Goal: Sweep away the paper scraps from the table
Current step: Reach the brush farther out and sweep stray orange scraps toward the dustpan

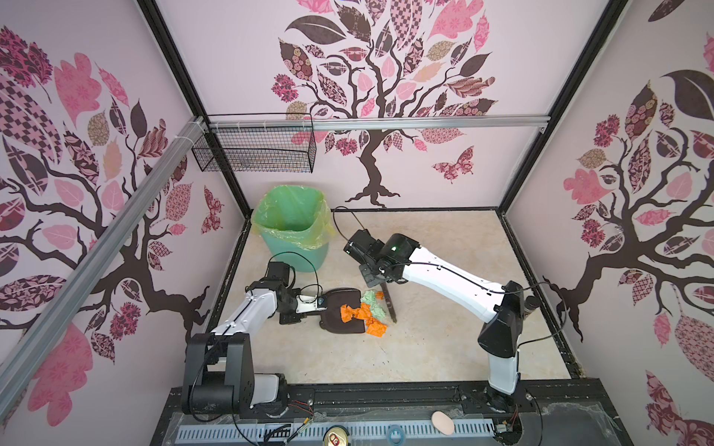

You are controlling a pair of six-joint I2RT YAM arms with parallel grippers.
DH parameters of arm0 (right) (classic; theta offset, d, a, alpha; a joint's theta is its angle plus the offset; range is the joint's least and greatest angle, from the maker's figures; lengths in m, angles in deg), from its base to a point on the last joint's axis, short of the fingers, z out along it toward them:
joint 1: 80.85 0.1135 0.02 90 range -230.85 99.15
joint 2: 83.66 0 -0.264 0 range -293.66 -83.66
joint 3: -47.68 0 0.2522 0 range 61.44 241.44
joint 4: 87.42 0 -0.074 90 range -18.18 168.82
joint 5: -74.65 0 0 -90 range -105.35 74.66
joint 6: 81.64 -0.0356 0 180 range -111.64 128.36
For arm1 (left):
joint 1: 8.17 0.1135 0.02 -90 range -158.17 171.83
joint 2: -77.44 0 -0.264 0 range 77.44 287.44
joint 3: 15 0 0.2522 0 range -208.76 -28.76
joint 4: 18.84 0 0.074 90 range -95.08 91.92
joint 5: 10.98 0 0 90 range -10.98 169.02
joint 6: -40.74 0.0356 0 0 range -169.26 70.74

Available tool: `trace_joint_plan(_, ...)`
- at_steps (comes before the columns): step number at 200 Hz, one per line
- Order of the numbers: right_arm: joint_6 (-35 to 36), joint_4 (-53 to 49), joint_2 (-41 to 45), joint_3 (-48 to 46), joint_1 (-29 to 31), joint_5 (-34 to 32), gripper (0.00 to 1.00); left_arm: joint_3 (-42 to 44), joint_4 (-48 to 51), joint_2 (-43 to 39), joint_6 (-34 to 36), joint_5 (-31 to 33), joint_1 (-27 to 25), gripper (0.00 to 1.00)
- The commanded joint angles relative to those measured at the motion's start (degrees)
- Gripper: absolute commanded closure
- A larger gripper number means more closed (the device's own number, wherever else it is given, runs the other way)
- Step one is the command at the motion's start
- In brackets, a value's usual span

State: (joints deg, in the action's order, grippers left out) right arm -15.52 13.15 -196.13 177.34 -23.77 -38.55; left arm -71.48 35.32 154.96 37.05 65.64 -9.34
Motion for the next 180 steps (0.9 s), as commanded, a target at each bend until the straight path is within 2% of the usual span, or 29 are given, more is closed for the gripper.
trace_joint_plan(1,-1.61,-3.80,-4.20,7.19,2.38,1.76,1.00,-0.13,0.64,0.43,-0.59,-1.38,-0.21,0.99)
trace_joint_plan(49,-1.30,-9.15,-9.27,19.36,6.13,2.25,1.00,-0.35,0.51,0.84,-1.05,-1.64,-0.24,0.98)
trace_joint_plan(106,-2.68,-12.15,-5.40,21.11,6.29,-4.82,1.00,-0.17,0.60,1.16,-0.95,-1.22,-0.23,0.99)
trace_joint_plan(124,-4.87,-14.41,-2.79,19.01,6.28,-7.41,1.00,-0.08,0.45,1.41,-0.63,-1.16,-0.24,0.99)
trace_joint_plan(146,-9.19,-15.35,0.81,12.75,6.31,-6.61,1.00,0.56,-0.02,1.41,1.27,-0.55,0.16,0.99)
trace_joint_plan(180,-16.23,-16.26,6.35,-0.30,6.47,-5.64,1.00,0.87,-0.26,1.48,6.51,-1.70,4.49,0.99)
